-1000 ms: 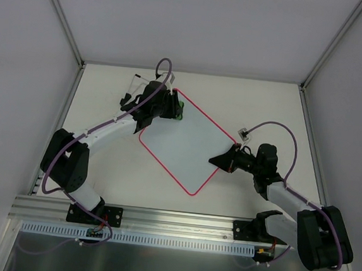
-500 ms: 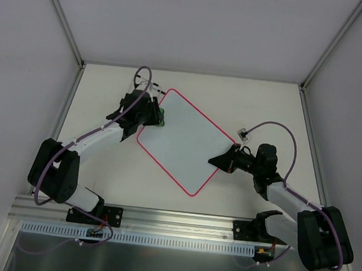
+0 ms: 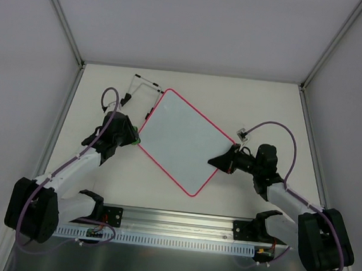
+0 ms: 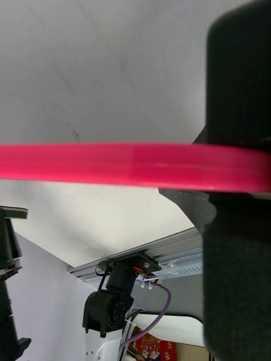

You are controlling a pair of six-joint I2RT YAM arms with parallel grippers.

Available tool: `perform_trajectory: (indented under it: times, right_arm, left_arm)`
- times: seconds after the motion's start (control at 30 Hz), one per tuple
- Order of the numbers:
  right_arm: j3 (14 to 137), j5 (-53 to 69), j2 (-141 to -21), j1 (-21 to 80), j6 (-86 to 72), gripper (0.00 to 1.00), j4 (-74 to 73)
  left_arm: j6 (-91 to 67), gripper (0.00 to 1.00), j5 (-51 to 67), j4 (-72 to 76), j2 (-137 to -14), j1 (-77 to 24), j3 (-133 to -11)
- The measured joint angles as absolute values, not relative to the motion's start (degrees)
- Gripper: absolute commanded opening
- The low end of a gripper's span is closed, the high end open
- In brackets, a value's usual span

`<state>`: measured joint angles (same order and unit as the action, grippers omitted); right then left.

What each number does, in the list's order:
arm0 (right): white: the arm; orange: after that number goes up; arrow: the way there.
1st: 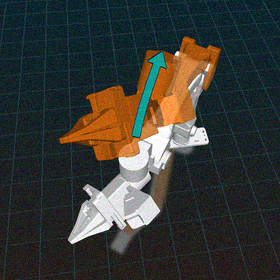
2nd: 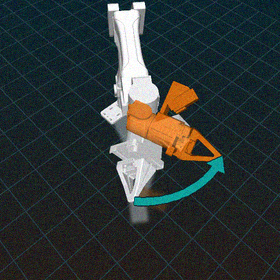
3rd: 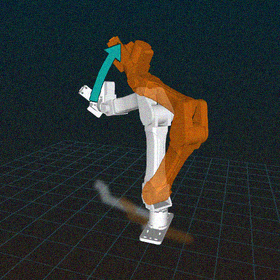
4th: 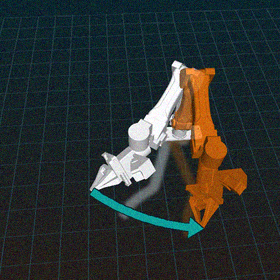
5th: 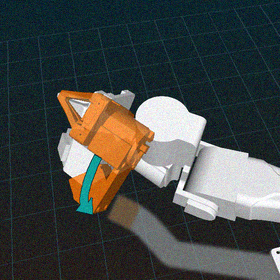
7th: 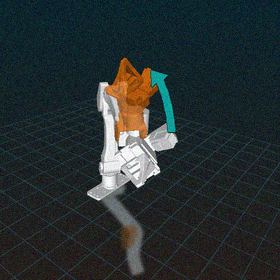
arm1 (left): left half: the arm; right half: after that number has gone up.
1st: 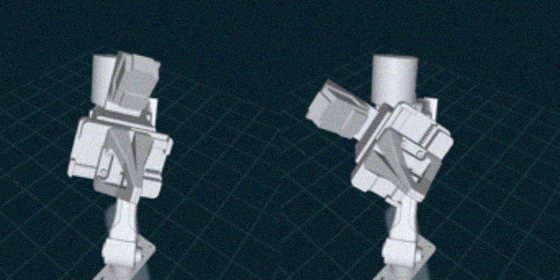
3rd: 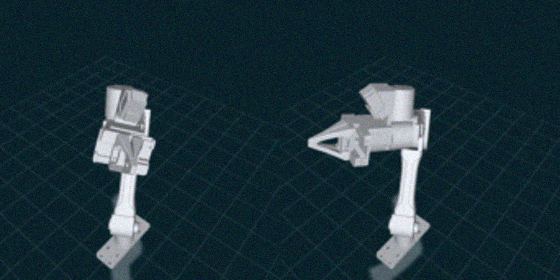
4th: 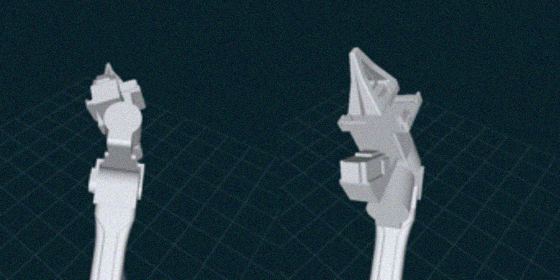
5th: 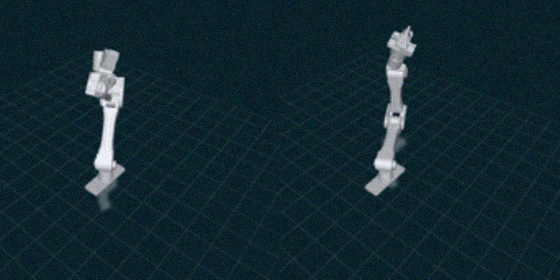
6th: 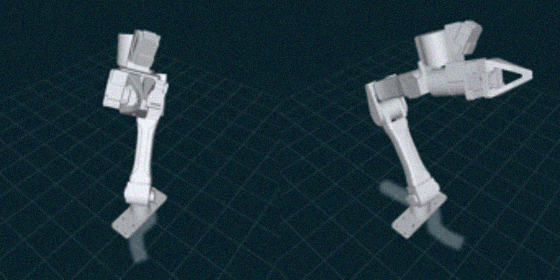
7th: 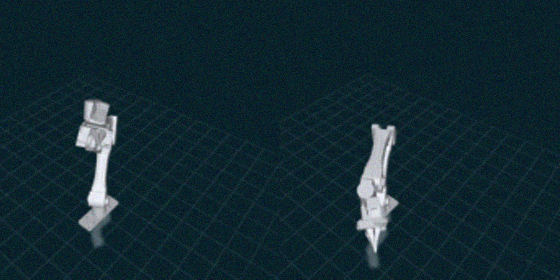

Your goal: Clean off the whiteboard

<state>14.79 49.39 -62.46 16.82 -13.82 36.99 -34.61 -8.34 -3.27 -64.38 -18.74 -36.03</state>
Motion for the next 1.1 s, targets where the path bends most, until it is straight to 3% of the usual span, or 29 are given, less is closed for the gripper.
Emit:
perform_trajectory:
  times: [0.37,0.47,0.6,0.67,0.73,0.93,1.1]
  right_arm:
    - [16.75,48.25,-57.08,16.84,-10.26,0.0,28.67]
    - [19.46,47.27,-56.55,16.84,-7.38,0.0,24.49]
    - [23.46,46.87,-56.58,16.86,-4.84,0.0,19.92]
    - [26.24,46.61,-56.99,16.86,-3.7,0.0,17.91]
    - [29.19,46.39,-57.89,16.86,-2.83,0.0,16.36]
    - [38.68,46.28,-63.88,17.12,-1.83,0.0,14.2]
    - [46.74,45.78,-69.49,17.89,-1.87,0.0,12.56]
  left_arm:
    - [-38.7,0.0,-10.79,-10.07,-56.73,-15.66,-24.84]
    - [-39.55,0.08,-10.76,-10.63,-56.9,-15.66,-23.81]
    - [-39.97,0.11,-10.76,-11.16,-57.67,-15.66,-23.55]
    - [-40.1,0.18,-10.74,-11.25,-58.41,-15.66,-23.55]
    - [-40.21,0.35,-10.72,-11.27,-58.81,-15.66,-23.53]
    - [-40.47,0.68,-10.5,-12.8,-56.9,-15.66,-23.64]
    - [-40.38,0.79,-10.48,-15.33,-54.04,-15.66,-25.65]
